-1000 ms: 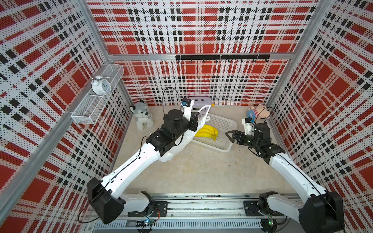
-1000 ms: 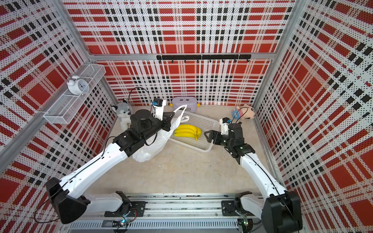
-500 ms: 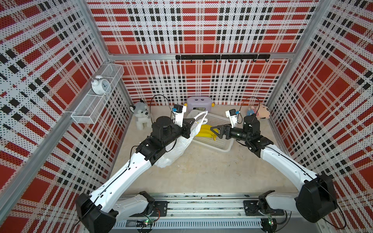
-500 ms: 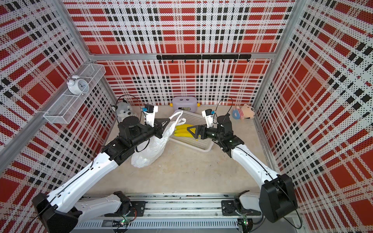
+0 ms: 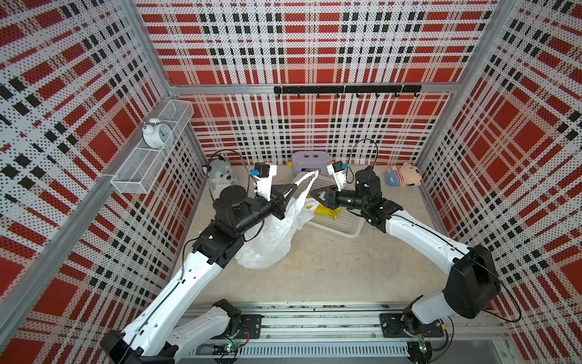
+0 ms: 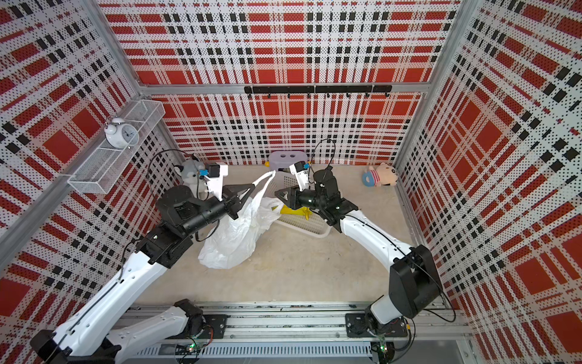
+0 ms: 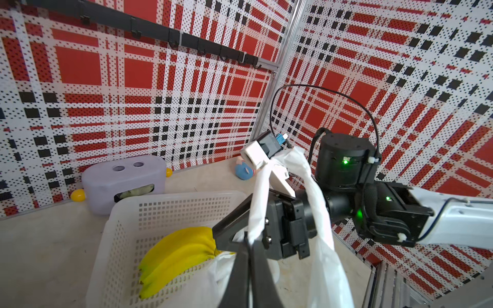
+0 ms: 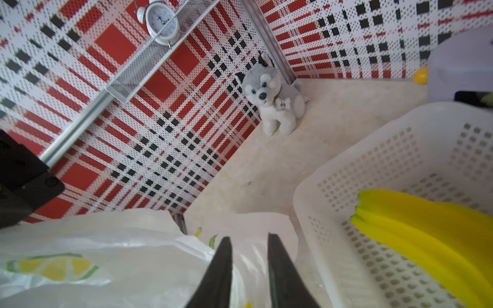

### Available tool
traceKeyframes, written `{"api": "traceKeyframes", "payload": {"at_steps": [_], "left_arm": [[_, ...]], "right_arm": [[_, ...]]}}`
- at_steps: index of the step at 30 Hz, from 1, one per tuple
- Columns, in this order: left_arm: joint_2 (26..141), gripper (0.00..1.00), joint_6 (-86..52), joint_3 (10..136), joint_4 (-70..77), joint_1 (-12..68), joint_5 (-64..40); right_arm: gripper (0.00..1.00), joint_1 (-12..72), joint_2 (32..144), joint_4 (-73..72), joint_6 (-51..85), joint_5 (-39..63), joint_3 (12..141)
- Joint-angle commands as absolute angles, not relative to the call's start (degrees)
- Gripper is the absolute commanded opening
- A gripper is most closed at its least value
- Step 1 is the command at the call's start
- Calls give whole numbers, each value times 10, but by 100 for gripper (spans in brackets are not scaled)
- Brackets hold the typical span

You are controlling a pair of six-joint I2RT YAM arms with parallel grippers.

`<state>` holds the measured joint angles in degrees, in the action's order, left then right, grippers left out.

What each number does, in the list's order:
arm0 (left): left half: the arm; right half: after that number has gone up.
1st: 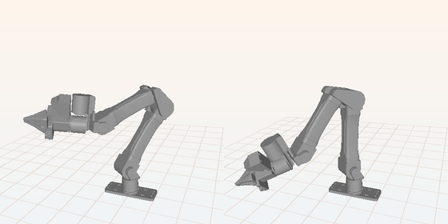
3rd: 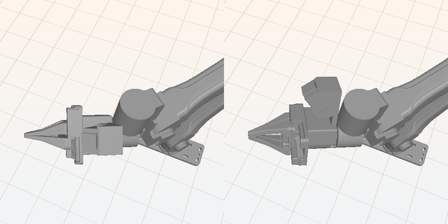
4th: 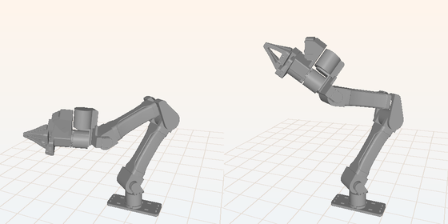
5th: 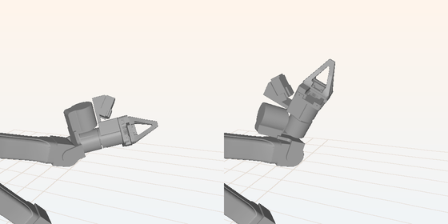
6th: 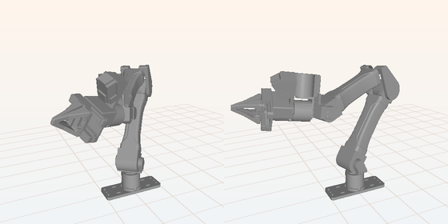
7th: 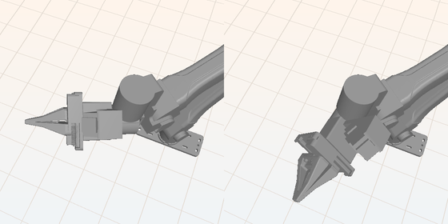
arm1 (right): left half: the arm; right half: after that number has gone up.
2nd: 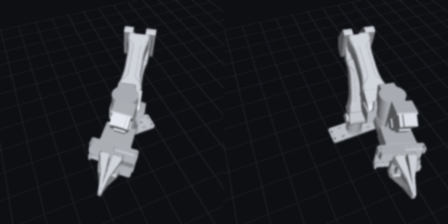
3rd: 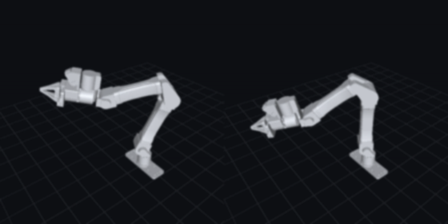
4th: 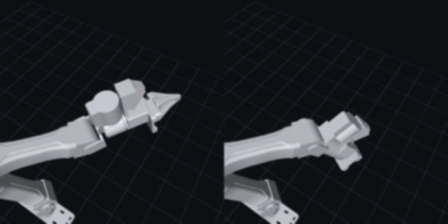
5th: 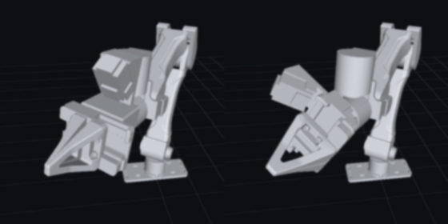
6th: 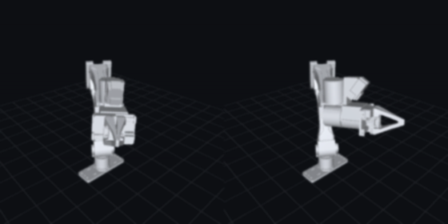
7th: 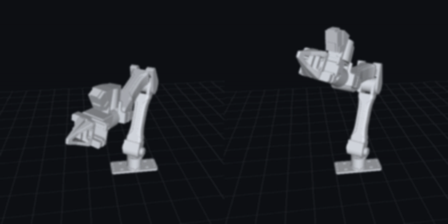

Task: Place the banana into a plastic bag & tie a knot
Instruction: Pick up the plastic bag from the basket.

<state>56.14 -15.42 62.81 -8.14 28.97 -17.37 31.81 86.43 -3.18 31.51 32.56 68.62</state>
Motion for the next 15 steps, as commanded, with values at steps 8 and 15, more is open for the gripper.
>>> {"api": "traceKeyframes", "payload": {"at_steps": [8, 15], "left_arm": [[534, 9, -162, 587, -83, 206, -197], [544, 98, -162, 569, -93, 227, -106]], "right_arm": [[0, 318, 814, 119, 400, 38, 697], [0, 320, 830, 102, 495, 54, 693]]}}
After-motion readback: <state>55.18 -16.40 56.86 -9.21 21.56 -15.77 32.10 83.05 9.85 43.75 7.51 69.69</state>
